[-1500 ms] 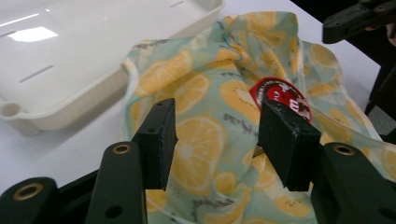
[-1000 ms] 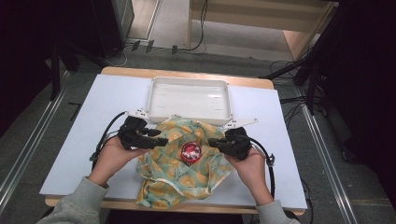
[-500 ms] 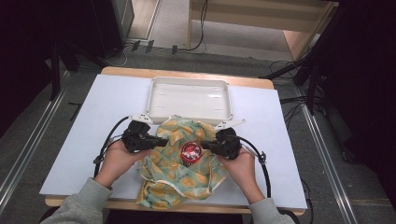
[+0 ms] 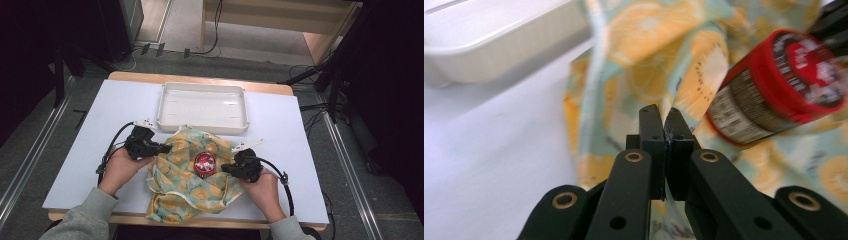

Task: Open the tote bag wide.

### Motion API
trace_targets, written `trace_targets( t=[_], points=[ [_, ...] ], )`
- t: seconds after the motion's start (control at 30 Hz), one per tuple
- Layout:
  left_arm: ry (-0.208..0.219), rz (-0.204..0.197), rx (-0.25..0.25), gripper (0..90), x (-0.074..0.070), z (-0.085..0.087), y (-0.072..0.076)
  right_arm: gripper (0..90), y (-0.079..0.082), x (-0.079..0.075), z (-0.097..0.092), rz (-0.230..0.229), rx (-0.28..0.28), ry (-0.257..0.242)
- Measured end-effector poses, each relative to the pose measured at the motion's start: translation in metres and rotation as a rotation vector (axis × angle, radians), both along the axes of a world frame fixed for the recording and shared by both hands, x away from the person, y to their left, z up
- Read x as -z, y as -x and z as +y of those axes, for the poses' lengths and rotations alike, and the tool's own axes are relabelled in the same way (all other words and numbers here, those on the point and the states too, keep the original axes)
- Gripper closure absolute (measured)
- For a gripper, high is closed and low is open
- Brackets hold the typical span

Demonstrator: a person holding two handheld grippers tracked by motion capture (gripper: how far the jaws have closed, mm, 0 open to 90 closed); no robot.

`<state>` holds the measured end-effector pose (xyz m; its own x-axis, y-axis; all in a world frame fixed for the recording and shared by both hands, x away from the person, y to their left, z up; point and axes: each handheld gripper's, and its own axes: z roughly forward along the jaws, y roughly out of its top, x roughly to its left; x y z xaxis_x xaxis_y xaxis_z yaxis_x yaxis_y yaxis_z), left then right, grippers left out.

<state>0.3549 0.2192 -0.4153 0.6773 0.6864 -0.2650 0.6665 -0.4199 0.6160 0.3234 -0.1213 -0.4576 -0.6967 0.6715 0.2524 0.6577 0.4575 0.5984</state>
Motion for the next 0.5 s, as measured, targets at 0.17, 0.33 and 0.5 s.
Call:
trace_targets(
  t=[0.17,0.33,0.5],
  points=[
    [-0.012,0.026,-0.032,90.0,0.006,0.013,-0.008,90.0,0.007,0.004,-0.005,0.016,0.003,0.022],
    [-0.019,0.034,-0.048,90.0,0.009,0.019,-0.015,90.0,0.010,0.008,-0.010,0.023,0.011,0.033],
    [-0.017,0.050,-0.068,90.0,0.014,0.025,-0.021,90.0,0.012,0.008,-0.017,0.022,0.022,0.038]
  ],
)
